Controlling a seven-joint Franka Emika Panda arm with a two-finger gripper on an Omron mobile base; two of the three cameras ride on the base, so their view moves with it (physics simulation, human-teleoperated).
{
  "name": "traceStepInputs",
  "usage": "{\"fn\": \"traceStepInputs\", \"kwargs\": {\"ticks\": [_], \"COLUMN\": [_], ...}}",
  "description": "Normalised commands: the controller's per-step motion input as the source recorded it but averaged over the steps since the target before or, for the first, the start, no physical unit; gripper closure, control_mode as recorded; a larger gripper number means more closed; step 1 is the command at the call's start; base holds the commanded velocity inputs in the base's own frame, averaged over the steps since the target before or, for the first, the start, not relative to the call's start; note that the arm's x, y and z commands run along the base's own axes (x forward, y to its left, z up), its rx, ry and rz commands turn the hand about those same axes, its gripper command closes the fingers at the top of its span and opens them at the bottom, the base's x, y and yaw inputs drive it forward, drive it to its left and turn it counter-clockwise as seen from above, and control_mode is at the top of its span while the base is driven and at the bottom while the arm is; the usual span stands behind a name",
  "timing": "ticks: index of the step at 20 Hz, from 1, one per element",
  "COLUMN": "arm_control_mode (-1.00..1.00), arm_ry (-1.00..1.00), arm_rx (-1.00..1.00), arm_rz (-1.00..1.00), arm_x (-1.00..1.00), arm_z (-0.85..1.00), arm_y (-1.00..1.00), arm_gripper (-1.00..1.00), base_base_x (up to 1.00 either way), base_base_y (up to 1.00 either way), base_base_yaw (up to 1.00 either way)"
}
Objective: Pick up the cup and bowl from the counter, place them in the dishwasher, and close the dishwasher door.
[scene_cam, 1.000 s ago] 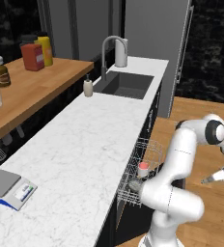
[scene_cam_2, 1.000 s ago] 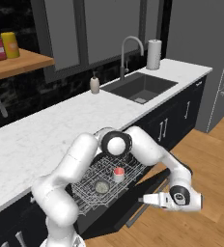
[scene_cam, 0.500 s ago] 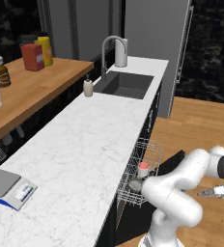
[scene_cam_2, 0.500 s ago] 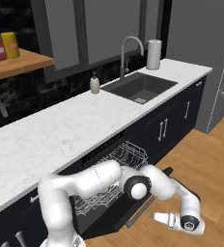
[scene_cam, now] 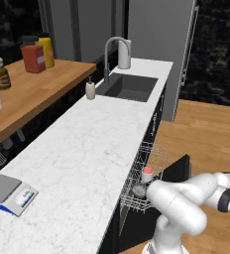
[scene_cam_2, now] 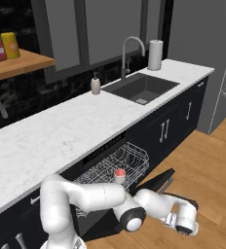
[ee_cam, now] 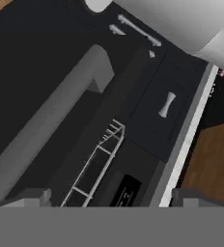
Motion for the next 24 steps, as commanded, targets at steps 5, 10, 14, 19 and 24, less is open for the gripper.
{"fn": "traceStepInputs", "kwargs": {"ticks": [5, 10, 14, 19, 24], "arm_control_mode": [-1.00, -1.00, -1.00, -1.00, -1.00], "arm_ry": [0.07, 0.17, 0.24, 0.31, 0.27], "arm_rx": [0.04, 0.00, 0.00, 0.01, 0.02], "arm_rz": [-0.11, -0.11, -0.11, -0.10, -0.08], "arm_x": [0.52, 0.47, 0.52, 0.37, 0.26], "arm_z": [-0.52, -0.60, -0.58, -0.48, -0.41], "arm_y": [0.29, 0.17, 0.03, -0.04, 0.20], "arm_gripper": [-1.00, -1.00, -1.00, -1.00, -1.00], "base_base_x": [0.00, 0.00, 0.00, 0.00, 0.00], "base_base_y": [0.00, 0.00, 0.00, 0.00, 0.00], "base_base_yaw": [0.00, 0.00, 0.00, 0.00, 0.00]}}
